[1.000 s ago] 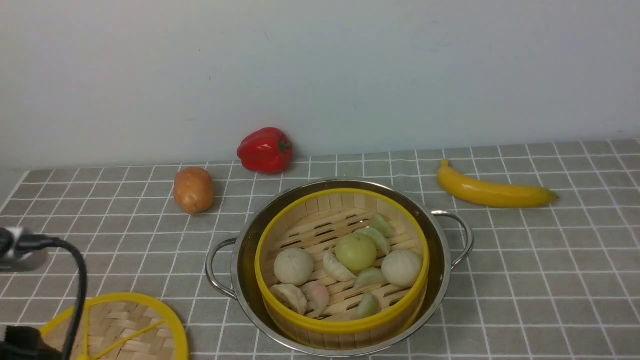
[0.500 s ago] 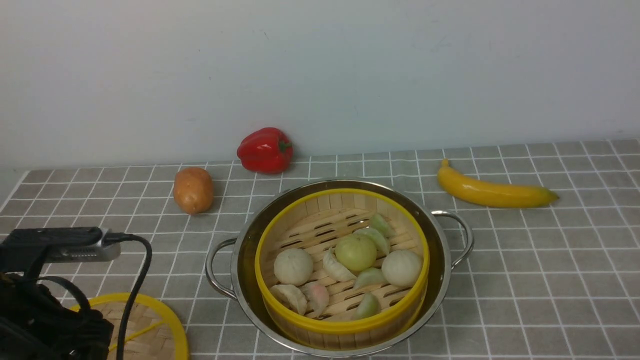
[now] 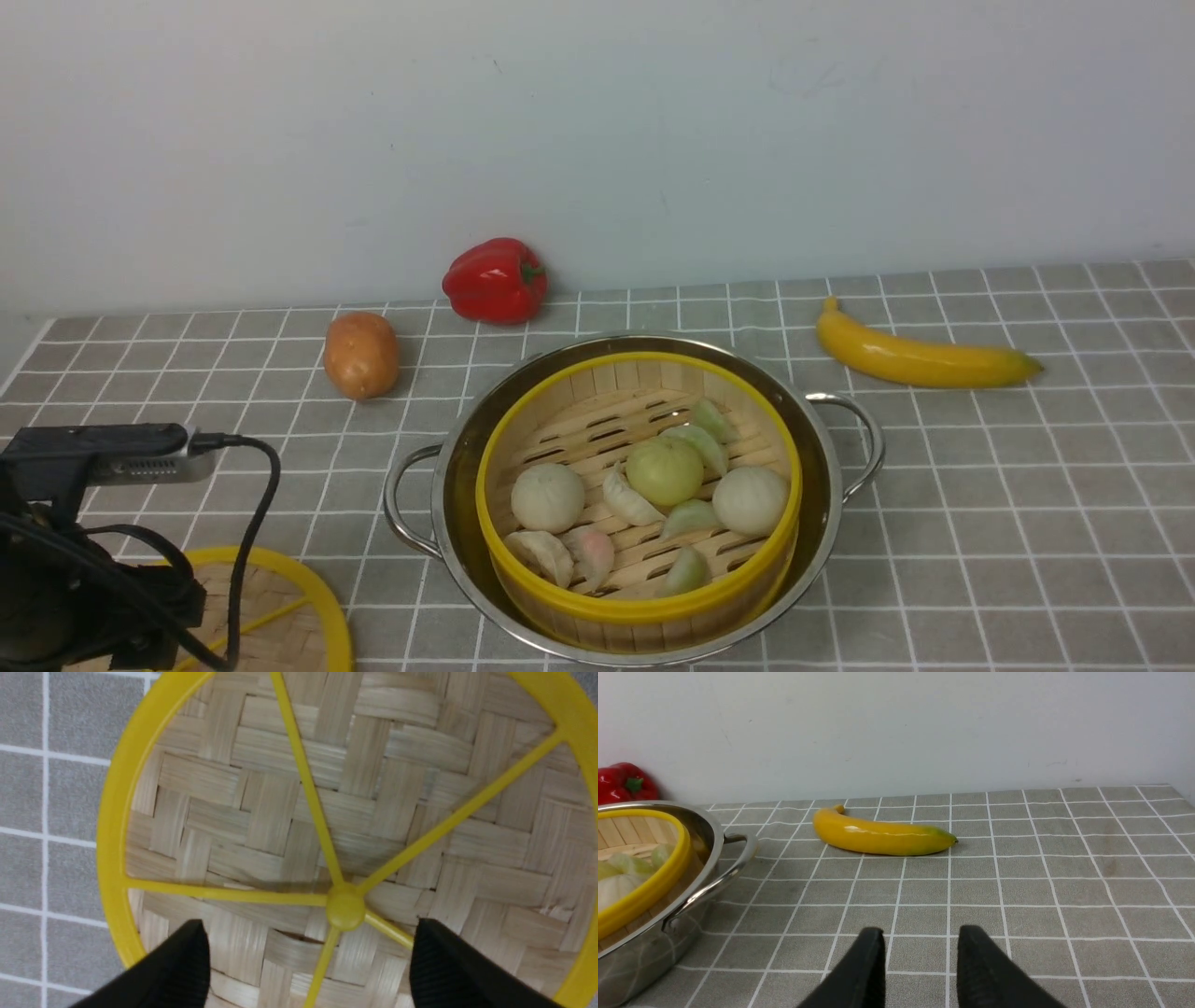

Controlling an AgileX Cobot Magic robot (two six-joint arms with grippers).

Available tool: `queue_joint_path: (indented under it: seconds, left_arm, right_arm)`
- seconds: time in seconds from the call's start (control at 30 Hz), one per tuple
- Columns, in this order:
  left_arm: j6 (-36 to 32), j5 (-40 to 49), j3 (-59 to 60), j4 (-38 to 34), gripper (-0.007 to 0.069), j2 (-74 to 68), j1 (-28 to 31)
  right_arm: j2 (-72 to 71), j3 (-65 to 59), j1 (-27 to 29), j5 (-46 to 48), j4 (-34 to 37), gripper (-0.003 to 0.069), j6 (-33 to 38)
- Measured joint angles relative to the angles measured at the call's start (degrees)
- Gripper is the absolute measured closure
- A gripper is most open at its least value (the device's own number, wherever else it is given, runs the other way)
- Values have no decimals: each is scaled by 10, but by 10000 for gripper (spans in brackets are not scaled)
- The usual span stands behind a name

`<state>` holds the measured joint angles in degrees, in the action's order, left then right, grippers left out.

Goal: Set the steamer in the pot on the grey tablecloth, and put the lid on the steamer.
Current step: 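Grasp the bamboo steamer lid lying on the table by its centre knob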

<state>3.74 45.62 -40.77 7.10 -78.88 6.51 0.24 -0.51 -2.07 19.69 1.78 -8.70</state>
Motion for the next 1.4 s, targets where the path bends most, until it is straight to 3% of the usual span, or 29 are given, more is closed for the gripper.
queue_joint_path:
  seconds: [0.33, 0.7, 0.83, 1.1, 1.23, 1.4]
  left_arm:
    - [-1, -43, 0, 0, 99, -4, 0]
    - [-1, -24, 0, -28, 116, -71, 0]
    - [-1, -23, 0, -33, 177, -73, 0]
    - [-1, -25, 0, -33, 401, -73, 0]
    - [-2, -25, 0, -33, 449, -73, 0]
    - [-2, -25, 0, -35, 456, -90, 0]
  right_arm:
    - [0, 0, 0, 0, 0, 419, 1]
    - [0, 0, 0, 0, 0, 419, 1]
    - [0, 0, 0, 0, 0, 419, 1]
    - [0, 0, 0, 0, 0, 419, 1]
    - [0, 0, 0, 0, 0, 419, 1]
    - [0, 0, 0, 0, 0, 419, 1]
